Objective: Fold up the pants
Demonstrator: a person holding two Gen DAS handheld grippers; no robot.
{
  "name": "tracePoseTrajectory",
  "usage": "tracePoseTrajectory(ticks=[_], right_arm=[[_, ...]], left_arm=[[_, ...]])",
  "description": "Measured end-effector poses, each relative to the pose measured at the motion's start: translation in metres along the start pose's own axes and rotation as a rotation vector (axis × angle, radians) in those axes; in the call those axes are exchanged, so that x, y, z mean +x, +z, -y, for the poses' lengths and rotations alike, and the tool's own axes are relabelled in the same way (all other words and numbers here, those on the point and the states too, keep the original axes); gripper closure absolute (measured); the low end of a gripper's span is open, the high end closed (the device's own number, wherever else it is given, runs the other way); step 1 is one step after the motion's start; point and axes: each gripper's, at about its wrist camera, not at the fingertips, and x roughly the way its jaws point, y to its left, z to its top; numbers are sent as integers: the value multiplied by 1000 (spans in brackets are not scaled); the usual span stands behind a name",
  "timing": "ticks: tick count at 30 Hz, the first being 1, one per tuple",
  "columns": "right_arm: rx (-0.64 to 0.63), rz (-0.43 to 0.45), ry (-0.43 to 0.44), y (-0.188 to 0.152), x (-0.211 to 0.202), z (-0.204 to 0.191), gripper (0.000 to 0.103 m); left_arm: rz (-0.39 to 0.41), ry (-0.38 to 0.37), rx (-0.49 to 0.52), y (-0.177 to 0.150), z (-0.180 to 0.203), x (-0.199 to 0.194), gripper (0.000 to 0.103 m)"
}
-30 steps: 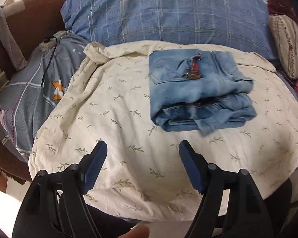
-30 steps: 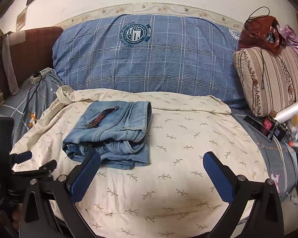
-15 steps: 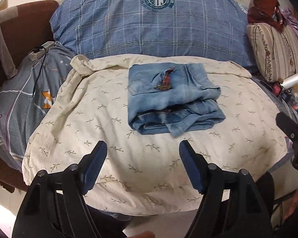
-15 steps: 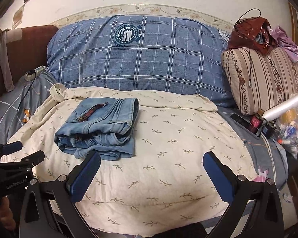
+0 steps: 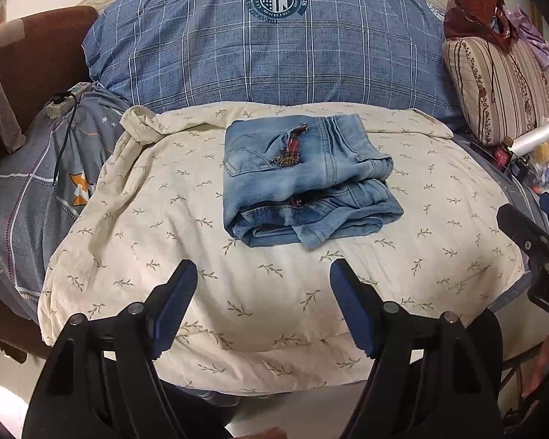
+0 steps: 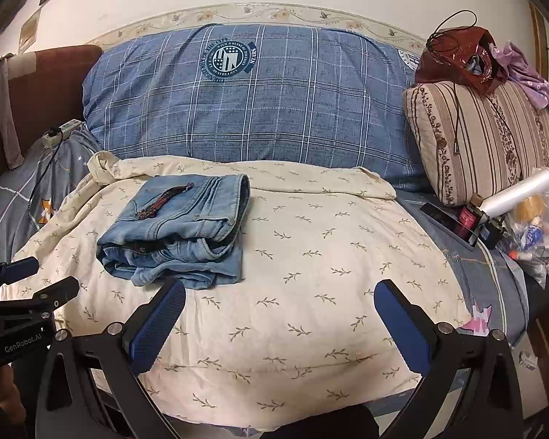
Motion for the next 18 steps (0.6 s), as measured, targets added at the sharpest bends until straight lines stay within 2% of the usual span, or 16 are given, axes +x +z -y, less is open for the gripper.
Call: tracePoseTrajectory(ticks=[11,18], right_arm=[[2,-30,21,-2,12,-2,0],[12,-35,21,-4,14,2,0]], left_arm=[[-10,-4,34,-2,6,3,28],[-27,-48,18,0,7,3,28]])
